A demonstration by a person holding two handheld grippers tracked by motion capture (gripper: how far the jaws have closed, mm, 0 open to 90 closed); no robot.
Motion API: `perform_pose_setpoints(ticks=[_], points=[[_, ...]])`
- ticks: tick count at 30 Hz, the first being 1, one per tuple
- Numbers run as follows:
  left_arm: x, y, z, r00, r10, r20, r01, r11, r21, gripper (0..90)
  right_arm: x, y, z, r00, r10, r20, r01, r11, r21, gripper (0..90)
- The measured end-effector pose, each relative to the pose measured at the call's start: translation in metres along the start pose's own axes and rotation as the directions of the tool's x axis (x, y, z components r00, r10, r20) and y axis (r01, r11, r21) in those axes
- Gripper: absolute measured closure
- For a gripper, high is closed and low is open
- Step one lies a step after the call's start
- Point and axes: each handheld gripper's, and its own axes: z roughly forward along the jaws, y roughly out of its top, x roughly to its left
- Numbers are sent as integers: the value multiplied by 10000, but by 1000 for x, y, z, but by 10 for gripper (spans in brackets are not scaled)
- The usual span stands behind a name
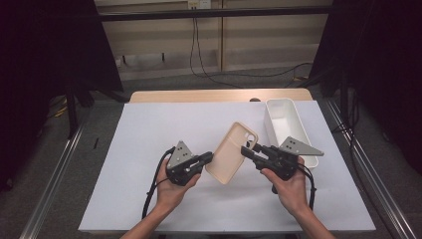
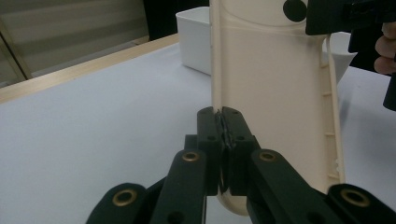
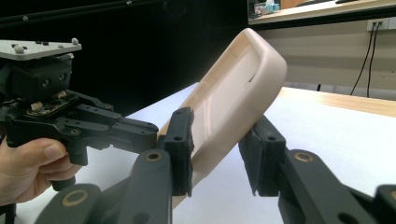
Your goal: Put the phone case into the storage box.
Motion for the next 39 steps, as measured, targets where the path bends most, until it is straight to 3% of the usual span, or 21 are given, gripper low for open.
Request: perform_pose_setpoints(ticks=[17,28,36,37,39], points=[[0,-5,7,10000,-17,25,17,9998,188,864,3,1,0,9989,-217,-417,205,9993,-308,801],[3,-8,13,9996,-205,171,201,9995,243,848,7,3,2,9973,-408,-609,381,9982,-456,807],[5,-10,18,9982,-469,370,458,9985,312,661,6,3,2,9963,-579,-627,550,9974,-467,807],[5,-10,18,9982,-485,339,475,9984,294,595,5,3,2,9960,-603,-655,574,9973,-450,807],[6,-10,17,9980,-534,324,526,9983,256,575,5,3,2,9956,-655,-665,626,9970,-455,807]])
